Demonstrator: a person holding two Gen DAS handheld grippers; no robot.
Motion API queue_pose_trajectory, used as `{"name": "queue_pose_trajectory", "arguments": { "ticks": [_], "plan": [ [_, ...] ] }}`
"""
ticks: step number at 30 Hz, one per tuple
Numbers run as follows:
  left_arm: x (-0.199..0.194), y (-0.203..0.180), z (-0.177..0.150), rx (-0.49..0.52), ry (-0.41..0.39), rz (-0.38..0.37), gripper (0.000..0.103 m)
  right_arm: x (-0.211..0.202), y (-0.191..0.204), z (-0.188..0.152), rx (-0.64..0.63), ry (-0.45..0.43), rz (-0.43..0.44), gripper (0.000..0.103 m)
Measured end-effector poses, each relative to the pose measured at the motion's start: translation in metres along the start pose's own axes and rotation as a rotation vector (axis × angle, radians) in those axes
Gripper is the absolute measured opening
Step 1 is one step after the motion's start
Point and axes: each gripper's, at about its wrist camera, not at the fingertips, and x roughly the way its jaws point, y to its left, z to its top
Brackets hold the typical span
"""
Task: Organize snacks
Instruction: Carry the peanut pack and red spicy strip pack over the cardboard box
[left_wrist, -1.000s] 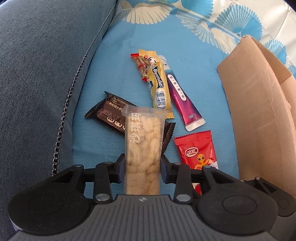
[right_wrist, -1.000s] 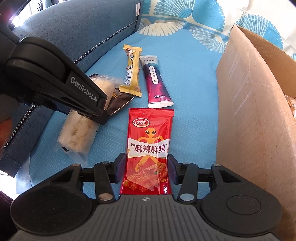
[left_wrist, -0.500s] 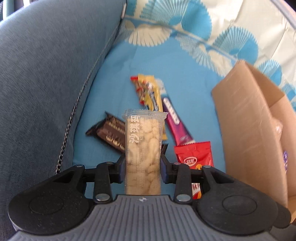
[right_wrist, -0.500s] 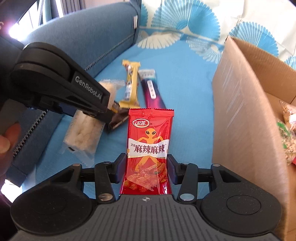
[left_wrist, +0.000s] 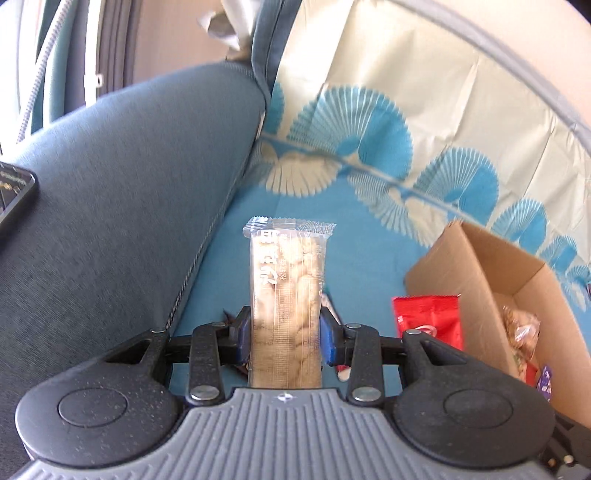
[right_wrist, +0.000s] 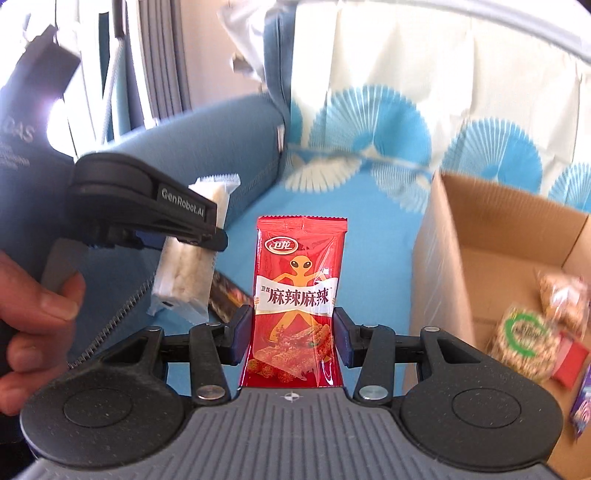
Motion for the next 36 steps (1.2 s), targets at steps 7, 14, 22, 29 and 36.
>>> {"name": "queue_pose_trajectory", "arguments": {
  "ticks": [7, 14, 22, 29, 36],
  "plan": [
    [-0.013, -0.008, -0.002, 0.016, -0.032, -0.013, 0.040, -0.028, -0.016, 0.015, 0.012, -0.085, 0.018, 0.048],
    [-0.014, -0.014, -0.002, 0.018, -0.041, -0.027, 0.040, -0.067, -0.071, 0.040, 0.084, -0.177, 0.006, 0.048],
    [-0.010, -0.024, -0.001, 0.021, -0.046, -0.057, 0.040, -0.086, -0.151, 0.041, 0.086, -0.253, -0.133, 0.048],
    [-0.007, -0.040, 0.001, 0.030, -0.077, -0.084, 0.040, -0.109, -0.188, 0.023, 0.155, -0.283, -0.168, 0.048],
    [-0.002, -0.070, 0.005, 0.061, -0.130, -0.115, 0.040, -0.117, -0.215, 0.011, 0.156, -0.255, -0.236, 0.048]
  ]
}}
